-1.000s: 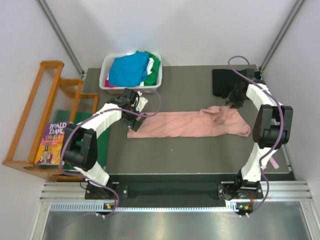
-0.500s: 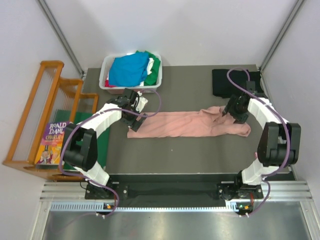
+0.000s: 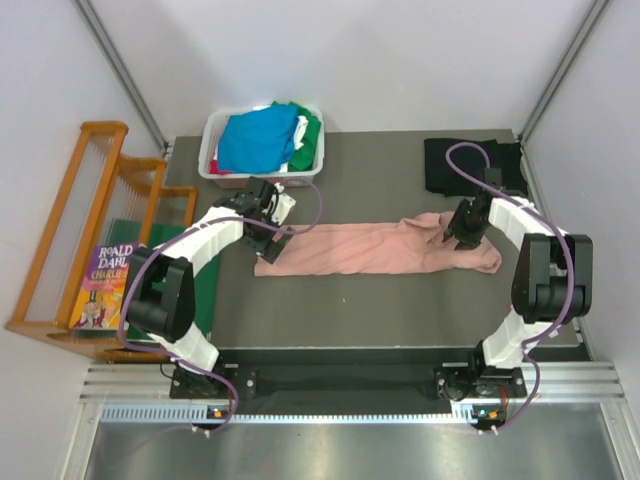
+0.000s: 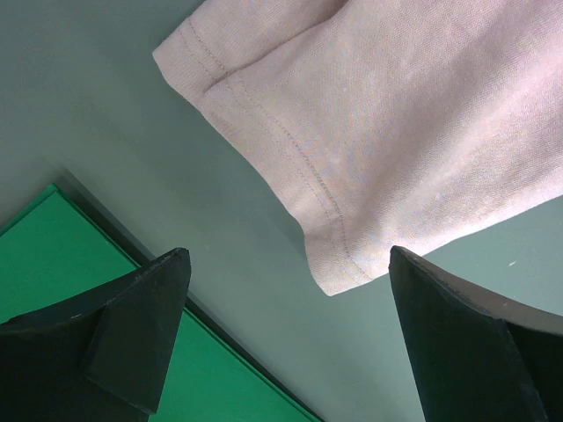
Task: Fold and stack the t-shirts
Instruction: Fold the tshirt
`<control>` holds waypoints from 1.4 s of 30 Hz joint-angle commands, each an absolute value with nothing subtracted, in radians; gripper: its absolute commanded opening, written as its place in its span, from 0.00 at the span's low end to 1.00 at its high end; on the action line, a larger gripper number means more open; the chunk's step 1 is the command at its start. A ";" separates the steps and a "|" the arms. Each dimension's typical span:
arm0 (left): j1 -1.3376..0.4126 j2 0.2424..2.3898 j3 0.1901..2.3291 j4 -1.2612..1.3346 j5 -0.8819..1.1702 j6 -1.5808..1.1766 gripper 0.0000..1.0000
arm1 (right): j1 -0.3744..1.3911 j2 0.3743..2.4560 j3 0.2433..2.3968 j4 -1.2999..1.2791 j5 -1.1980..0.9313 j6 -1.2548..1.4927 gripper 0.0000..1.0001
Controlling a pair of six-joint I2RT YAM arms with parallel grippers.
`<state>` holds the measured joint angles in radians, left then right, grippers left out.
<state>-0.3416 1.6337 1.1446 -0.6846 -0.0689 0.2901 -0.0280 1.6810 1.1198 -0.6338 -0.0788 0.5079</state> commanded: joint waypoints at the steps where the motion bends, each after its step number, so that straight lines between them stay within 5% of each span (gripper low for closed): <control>1: -0.345 1.621 1.160 -0.681 -0.077 0.291 0.99 | -0.014 1.710 1.161 -0.597 -0.089 0.509 0.40; 10: -0.345 1.634 1.164 -0.678 -0.072 0.290 0.99 | -0.011 1.747 1.209 -0.600 -0.091 0.517 0.32; 42: -0.345 1.617 1.137 -0.661 -0.083 0.298 0.99 | -0.008 1.792 1.178 -0.580 -0.080 0.526 0.30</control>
<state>-0.3416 1.6341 1.1442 -0.6838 -0.0727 0.2905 -0.0204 1.7832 1.1843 -0.6125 -0.0910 0.5247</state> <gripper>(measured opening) 0.990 0.301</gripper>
